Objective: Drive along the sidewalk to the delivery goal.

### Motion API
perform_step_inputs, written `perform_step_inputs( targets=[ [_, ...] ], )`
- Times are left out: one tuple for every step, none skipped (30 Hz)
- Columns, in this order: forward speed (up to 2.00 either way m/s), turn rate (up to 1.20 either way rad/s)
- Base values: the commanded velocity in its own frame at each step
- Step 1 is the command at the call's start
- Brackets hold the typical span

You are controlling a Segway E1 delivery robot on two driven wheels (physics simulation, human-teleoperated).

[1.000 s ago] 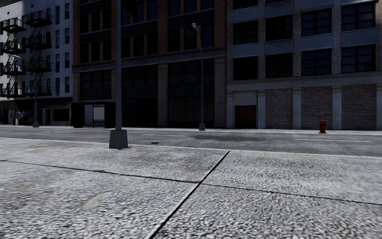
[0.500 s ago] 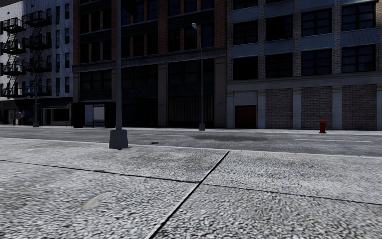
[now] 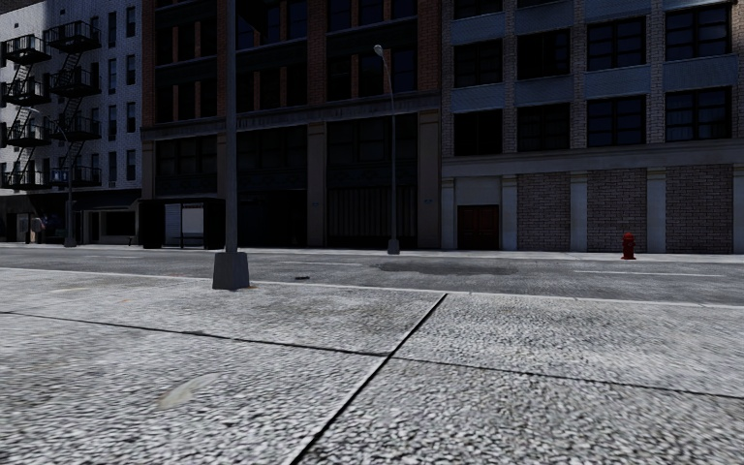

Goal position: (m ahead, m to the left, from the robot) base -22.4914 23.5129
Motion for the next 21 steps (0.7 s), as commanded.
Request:
perform_step_inputs(
  targets=[
    [0.00,0.00],
    [0.00,0.00],
    [0.00,0.01],
    [0.00,0.02],
    [0.00,0.04],
    [0.00,0.04],
    [0.00,0.13],
    [0.00,0.19],
    [0.00,0.19],
    [0.00,0.21],
    [0.02,0.21],
    [0.23,0.22],
    [0.23,0.22],
    [0.40,0.23],
    [0.47,0.30],
    [0.47,0.30],
    [0.50,0.35],
    [0.50,0.36],
    [0.50,0.36],
    [0.53,0.36],
    [0.61,0.37]
  ],
)
